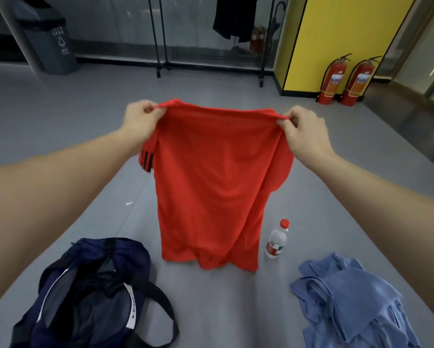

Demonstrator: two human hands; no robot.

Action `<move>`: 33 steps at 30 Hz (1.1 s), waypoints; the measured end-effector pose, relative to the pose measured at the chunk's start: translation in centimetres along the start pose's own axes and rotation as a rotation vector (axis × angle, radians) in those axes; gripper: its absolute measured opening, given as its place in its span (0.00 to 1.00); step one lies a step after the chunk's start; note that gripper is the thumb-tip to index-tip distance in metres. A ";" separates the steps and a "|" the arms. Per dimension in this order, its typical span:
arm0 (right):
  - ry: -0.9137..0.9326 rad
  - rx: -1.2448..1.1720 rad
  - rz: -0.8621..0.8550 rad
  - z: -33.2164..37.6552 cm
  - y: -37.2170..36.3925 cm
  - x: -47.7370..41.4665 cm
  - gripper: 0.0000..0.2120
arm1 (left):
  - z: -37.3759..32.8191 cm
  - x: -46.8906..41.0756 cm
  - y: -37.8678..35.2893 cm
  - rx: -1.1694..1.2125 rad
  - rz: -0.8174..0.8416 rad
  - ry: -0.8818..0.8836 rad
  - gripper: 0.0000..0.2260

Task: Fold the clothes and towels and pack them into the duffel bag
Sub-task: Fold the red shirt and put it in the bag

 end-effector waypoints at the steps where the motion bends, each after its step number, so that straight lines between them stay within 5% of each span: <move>1: 0.035 -0.003 -0.027 0.5 0.5 -0.6 0.07 | -1.1 -0.7 0.3 0.000 -0.019 -0.045 0.12; 9: 0.189 -0.050 -0.168 2.8 6.6 0.1 0.07 | -6.6 2.3 4.2 -0.023 -0.102 -0.348 0.10; 14: 0.221 -0.008 -0.063 -0.6 6.1 8.8 0.03 | -0.3 10.0 4.0 -0.155 -0.051 -0.362 0.06; 20: 0.077 0.139 0.233 -10.7 -1.8 21.1 0.01 | 15.4 20.8 0.2 -0.281 0.192 -0.374 0.04; 29: -0.048 0.414 0.837 -24.8 -14.4 39.8 0.13 | 35.1 34.4 -7.6 -0.702 0.640 -0.292 0.02; 33: -0.081 0.411 1.058 -27.5 -16.7 46.6 0.16 | 38.5 39.1 -7.7 -0.783 0.668 -0.400 0.29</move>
Point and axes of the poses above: each hand's wrist, its own x-axis away from the middle knuckle, its own y-axis out of the back of the hand, z = x × y, the point moved 4 cm from there along -x, towards the middle knuckle, and after that the axes turned 8 degrees about -z, right-handed, at the moved point
